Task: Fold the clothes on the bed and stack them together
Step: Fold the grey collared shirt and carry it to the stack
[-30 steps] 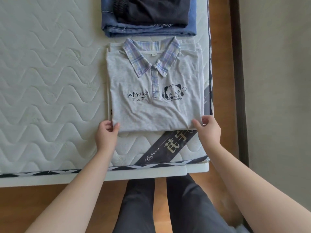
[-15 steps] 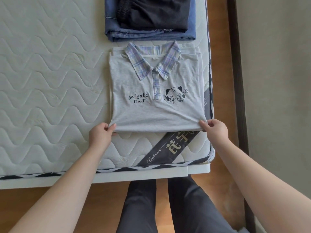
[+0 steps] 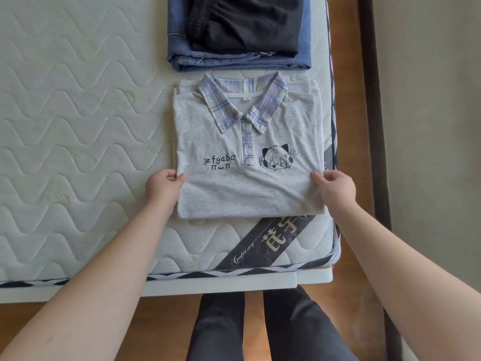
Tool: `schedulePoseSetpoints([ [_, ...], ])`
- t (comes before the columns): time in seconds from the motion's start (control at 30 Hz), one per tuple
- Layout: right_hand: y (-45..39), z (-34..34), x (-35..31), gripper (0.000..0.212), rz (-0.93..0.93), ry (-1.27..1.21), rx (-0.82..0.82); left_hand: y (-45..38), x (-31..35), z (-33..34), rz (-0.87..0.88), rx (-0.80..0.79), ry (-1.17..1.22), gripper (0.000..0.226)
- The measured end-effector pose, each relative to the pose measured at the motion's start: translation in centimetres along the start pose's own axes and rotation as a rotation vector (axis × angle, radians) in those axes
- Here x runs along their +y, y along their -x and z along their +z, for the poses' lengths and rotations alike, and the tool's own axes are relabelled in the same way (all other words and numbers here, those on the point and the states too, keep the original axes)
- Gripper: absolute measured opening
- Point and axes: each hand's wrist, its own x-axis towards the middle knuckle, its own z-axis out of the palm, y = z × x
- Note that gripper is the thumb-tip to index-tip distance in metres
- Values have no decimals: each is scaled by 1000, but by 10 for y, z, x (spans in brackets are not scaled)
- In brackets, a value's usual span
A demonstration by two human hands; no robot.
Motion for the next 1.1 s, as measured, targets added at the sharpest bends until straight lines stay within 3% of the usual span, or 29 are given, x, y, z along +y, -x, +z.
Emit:
schedulePoseSetpoints([
  [0.1, -4, 1, 2, 25, -11, 48, 13, -9, -1, -3, 19, 5, -41, 14],
  [0.33, -33, 2, -39, 39, -152, 14, 13, -40, 45, 5, 68, -27, 183, 43],
  [0.4, -47, 4, -56, 34, -159, 43, -38, -54, 62, 7, 58, -48, 253, 46],
  [0.53, -70, 7, -73, 22, -165, 75, 11, -78, 85, 12, 55, -33, 300, 38],
  [0.7, -93, 10, -111, 50, -198, -62, 4, -101, 113, 16, 54, -23, 312, 43],
  [0.8, -107, 13, -131, 41, -187, -84, 29, -110, 121, 16, 24, -21, 323, 40],
  [0.93, -116, 16, -138, 9, -232, -85, 146, -120, 123, 13, 59, -11, 272, 27],
  [1.1, -118, 17, -129, 6, -258, -76, 174, -121, 121, 12, 77, -57, 373, 26],
])
